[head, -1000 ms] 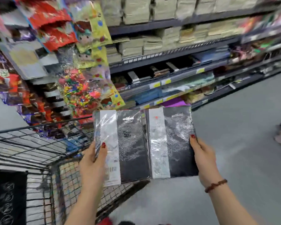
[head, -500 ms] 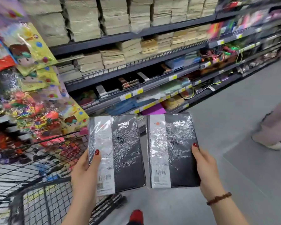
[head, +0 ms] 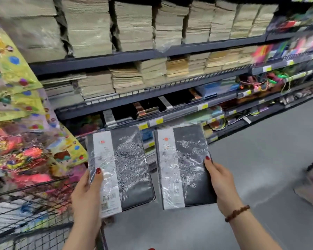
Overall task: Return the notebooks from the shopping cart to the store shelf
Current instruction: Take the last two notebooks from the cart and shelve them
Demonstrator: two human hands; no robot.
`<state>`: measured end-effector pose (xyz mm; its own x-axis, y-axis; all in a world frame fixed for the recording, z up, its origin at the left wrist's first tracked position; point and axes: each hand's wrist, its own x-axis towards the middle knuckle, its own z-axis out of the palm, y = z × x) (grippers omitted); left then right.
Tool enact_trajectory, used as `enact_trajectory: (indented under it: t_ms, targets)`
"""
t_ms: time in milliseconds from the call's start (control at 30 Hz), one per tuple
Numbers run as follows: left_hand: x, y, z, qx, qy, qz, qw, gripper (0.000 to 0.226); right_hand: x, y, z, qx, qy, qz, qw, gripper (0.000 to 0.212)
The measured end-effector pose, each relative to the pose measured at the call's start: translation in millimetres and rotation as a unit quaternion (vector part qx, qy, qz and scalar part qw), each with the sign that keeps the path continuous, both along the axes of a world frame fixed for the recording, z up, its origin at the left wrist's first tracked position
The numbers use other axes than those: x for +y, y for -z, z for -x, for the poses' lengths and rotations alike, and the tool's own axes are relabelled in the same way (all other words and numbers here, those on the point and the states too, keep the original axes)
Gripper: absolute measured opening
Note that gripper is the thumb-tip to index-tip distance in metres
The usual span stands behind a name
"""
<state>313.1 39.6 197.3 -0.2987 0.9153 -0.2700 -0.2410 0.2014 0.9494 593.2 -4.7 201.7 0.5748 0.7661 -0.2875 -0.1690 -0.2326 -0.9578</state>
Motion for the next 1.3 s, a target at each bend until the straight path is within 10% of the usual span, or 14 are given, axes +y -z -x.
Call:
enact_trajectory:
  t_ms: [700, 1300]
  targets:
    - [111.4, 22.6, -63.3, 0.021, -0.293, 0.078, 0.953, 0.037, 288.8, 42.4, -34.3, -0.006, -0.303, 0.102, 0.948, 0.028]
    - [168.2, 103.9, -56.2, 0.046, -0.396, 0.175, 0.9, 0.031, 433.3, 116.4, 56.6, 0.013, -0.299, 0.133, 0.945, 0.036]
